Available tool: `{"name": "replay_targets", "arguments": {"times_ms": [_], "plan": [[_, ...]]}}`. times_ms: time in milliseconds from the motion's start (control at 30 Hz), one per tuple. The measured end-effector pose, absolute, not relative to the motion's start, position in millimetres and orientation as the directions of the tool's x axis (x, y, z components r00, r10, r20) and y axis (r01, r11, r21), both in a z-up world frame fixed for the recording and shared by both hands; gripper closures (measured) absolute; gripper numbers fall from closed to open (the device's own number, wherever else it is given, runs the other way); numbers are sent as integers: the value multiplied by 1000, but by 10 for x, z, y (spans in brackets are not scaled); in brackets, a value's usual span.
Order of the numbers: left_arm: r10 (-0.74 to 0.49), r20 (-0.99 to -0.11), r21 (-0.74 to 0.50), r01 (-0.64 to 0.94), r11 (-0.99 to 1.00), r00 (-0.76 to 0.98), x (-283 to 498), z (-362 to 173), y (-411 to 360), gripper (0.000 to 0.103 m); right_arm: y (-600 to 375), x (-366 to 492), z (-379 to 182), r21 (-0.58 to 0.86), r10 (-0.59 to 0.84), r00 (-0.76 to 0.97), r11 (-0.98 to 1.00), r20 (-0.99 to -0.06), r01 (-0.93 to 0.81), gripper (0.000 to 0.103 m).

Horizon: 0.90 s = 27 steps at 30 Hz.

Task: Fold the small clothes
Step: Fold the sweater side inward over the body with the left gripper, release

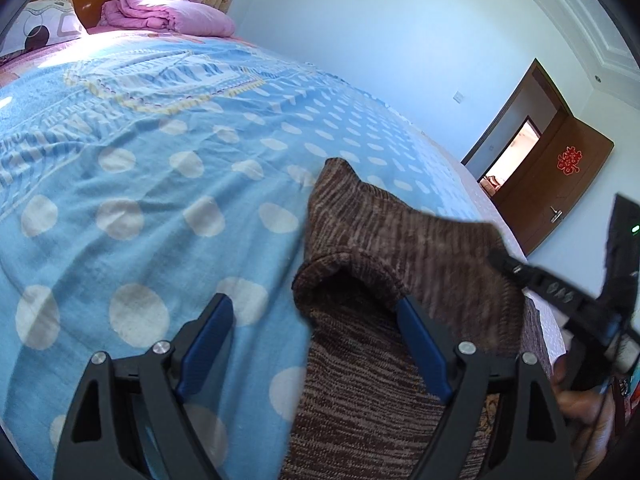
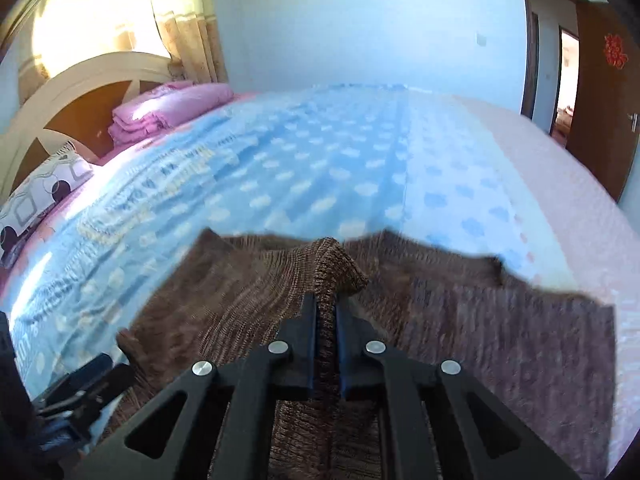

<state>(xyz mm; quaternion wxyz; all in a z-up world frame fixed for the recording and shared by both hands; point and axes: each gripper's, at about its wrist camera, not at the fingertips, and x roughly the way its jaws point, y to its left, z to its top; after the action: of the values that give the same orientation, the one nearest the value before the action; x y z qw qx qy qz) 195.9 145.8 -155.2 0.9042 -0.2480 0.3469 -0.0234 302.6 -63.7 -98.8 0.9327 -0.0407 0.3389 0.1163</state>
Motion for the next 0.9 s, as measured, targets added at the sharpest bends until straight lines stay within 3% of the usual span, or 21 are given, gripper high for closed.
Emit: {"name": "replay_targets", "arguments": {"times_ms": [100, 200, 300, 467, 700, 900], "plan": [[-211, -618, -461, -132, 877, 757, 1963, -1553, 1462, 16, -747, 3017, -795, -56, 144, 776, 973, -615, -224, 95], [-208, -621, -458, -134, 879, 756, 1975, -1553, 1464, 16, -890, 3137, -889, -34, 144, 743, 975, -654, -218, 95], [-204, -623, -454, -136, 881, 755, 1981, -1555, 1459, 16, -1114, 3257, -1164, -16, 88, 687, 989, -721, -144, 83], [-203, -624, -452, -137, 881, 754, 1981, -1558, 1459, 16, -1749, 2916, -1211, 178, 79, 727, 982, -682, 61, 82], [-202, -626, -451, -138, 882, 754, 1982, -1556, 1457, 16, -1461, 2454, -1203, 178, 165, 735, 982, -657, -61, 82], [-197, -631, -440, -137, 888, 750, 1993, -1552, 1451, 15, -1181, 2503, -1588, 94, 152, 656, 988, -740, -123, 81]]}}
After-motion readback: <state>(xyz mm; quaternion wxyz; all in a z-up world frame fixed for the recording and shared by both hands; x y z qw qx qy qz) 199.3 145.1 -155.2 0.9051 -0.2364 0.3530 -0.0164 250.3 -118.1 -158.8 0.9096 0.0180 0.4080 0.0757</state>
